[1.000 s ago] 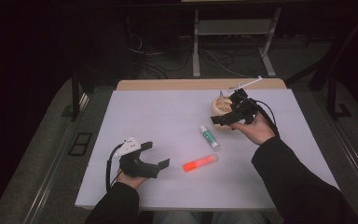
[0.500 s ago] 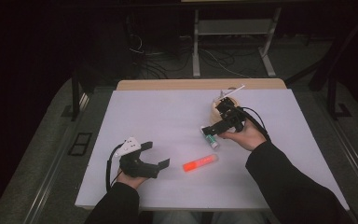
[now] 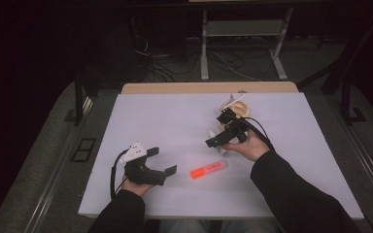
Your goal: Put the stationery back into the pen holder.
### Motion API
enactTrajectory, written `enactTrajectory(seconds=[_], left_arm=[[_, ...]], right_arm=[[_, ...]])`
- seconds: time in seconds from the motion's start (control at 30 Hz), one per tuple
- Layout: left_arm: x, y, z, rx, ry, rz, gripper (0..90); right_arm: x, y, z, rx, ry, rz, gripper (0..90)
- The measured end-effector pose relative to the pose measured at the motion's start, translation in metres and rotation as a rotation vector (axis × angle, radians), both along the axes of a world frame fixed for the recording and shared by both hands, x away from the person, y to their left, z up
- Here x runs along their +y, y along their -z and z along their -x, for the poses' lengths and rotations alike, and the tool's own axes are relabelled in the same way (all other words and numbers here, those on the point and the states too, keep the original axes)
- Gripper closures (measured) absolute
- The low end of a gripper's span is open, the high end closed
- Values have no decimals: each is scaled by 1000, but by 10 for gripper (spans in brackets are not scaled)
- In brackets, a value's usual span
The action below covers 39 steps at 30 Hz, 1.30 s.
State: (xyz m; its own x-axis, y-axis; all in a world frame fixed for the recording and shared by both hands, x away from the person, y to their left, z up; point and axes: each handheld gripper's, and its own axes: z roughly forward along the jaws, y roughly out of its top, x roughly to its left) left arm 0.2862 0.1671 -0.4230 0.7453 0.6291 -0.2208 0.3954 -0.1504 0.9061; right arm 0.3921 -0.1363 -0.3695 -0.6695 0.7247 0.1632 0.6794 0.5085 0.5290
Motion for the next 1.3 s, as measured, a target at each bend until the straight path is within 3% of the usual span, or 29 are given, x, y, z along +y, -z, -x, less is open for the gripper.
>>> enactTrajectory(seconds=[0.4, 0.43, 0.57, 0.63, 0.8, 0.87, 1.3], left_arm=[[0, 0, 0, 0, 1, 0, 0], [0, 0, 0, 0, 1, 0, 0], [0, 0, 0, 0, 1, 0, 0], [0, 0, 0, 0, 2, 0, 0], [0, 0, 0, 0, 2, 1, 0], [0, 0, 0, 0, 2, 1, 0], [0, 0, 0, -1, 2, 2, 0]], right_arm=[[14, 16, -2, 23, -1, 55, 10], [14, 17, -2, 20, 0, 61, 58], [16, 22, -5, 17, 17, 67, 65], [16, 24, -6, 17, 28, 73, 148], [17, 30, -10, 24, 40, 82, 159], [18, 32, -11, 18, 41, 97, 212], [21, 41, -18, 5, 66, 124, 335]])
